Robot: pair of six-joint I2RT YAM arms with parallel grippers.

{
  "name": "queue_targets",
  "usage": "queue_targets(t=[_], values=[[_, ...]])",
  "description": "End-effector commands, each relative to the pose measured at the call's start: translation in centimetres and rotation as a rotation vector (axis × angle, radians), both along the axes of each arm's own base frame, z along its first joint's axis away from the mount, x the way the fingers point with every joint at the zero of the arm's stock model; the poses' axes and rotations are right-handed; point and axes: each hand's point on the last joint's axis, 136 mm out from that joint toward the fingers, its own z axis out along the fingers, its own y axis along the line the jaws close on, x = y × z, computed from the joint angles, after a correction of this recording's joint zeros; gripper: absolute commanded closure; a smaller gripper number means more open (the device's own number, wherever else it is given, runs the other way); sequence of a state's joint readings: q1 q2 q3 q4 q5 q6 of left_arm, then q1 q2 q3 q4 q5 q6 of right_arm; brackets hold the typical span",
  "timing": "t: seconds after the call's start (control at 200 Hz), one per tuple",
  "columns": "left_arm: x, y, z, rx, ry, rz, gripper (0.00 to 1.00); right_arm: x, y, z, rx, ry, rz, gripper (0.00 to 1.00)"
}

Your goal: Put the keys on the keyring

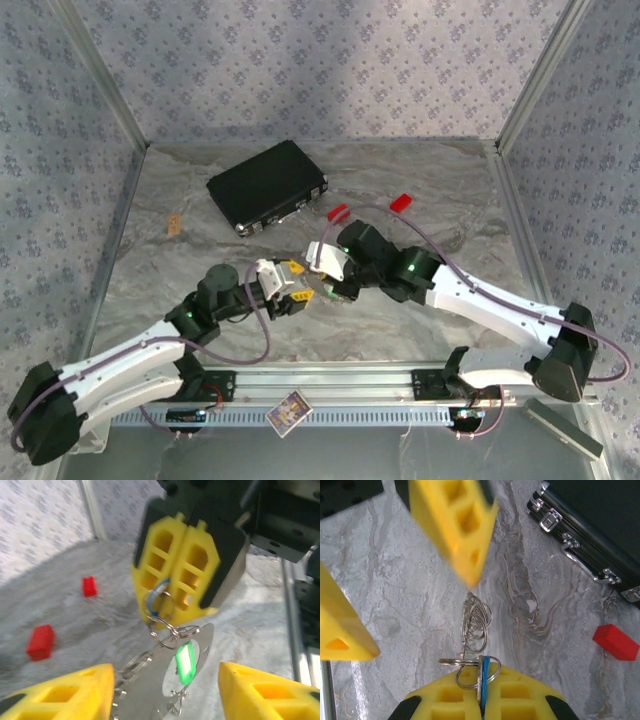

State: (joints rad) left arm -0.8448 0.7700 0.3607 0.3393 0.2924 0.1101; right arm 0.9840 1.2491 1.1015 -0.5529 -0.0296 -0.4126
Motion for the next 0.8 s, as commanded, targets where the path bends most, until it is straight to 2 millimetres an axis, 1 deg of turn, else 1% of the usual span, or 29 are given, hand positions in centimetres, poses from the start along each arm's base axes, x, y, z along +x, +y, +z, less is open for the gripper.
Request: queue_targets(t=[0.0,0.065,0.09,0.11,0.165,0.245,0.32,0.365,0.415,0.465,0.535,0.58,0.67,0.73,0.795], values=[[2.6,3.5,2.8,-0.072,-0.063,0.254,0.35,0.2,0.6,1.9,-0.034,-0.036,0.004,1.0],[3.7,6.5,4.0,-0.085,-0.097,0.408,0.32,0.1,2.4,2.9,0.004,-0.038,0.034,1.0],[4.4,8.1,4.3,-0.08,-0.105,0.496,0.3,-0.2,3.0,3.0,0.012,-0.028,0.052,1.0],[4.8,9.4,4.6,-0.08,-0.11,0.567,0.28,-0.1,4.1,3.6,0.043,-0.036,0.066,1.0],[5.8,13.4,5.5,-0.078,-0.118,0.758,0.24,-0.9,6.2,4.2,0.084,-0.015,0.118,1.0],[6.2,18.8,6.8,-0.091,-0.111,0.993,0.2,-2.3,9.3,4.9,0.174,0.031,0.193,1.0],[5.6,21.8,7.8,-0.127,-0.116,1.087,0.2,-2.5,11.7,5.0,0.259,0.068,0.192,1.0],[5.3,23.1,8.1,-0.152,-0.118,1.127,0.2,-2.2,12.9,4.6,0.307,0.088,0.17,1.0],[5.2,24.0,8.1,-0.172,-0.111,1.162,0.19,-1.5,14.0,3.4,0.328,0.099,0.136,1.0],[5.3,24.4,7.7,-0.19,-0.095,1.184,0.18,-0.6,14.7,2.3,0.332,0.104,0.089,1.0],[5.9,24.5,7.0,-0.195,-0.063,1.204,0.18,0.8,14.7,0.6,0.315,0.117,0.026,1.0],[6.3,24.2,6.4,-0.176,-0.043,1.2,0.17,1.7,14.2,-0.9,0.284,0.141,-0.015,1.0],[7.3,23.2,5.1,-0.12,-0.007,1.183,0.17,3.2,11.8,-4.7,0.155,0.179,-0.086,1.0],[8.0,22.5,4.0,-0.077,0.014,1.161,0.17,3.8,10.0,-7.3,0.066,0.206,-0.111,1.0],[8.7,21.8,2.9,-0.041,0.034,1.144,0.17,4.0,8.1,-9.7,-0.05,0.185,-0.126,1.0]])
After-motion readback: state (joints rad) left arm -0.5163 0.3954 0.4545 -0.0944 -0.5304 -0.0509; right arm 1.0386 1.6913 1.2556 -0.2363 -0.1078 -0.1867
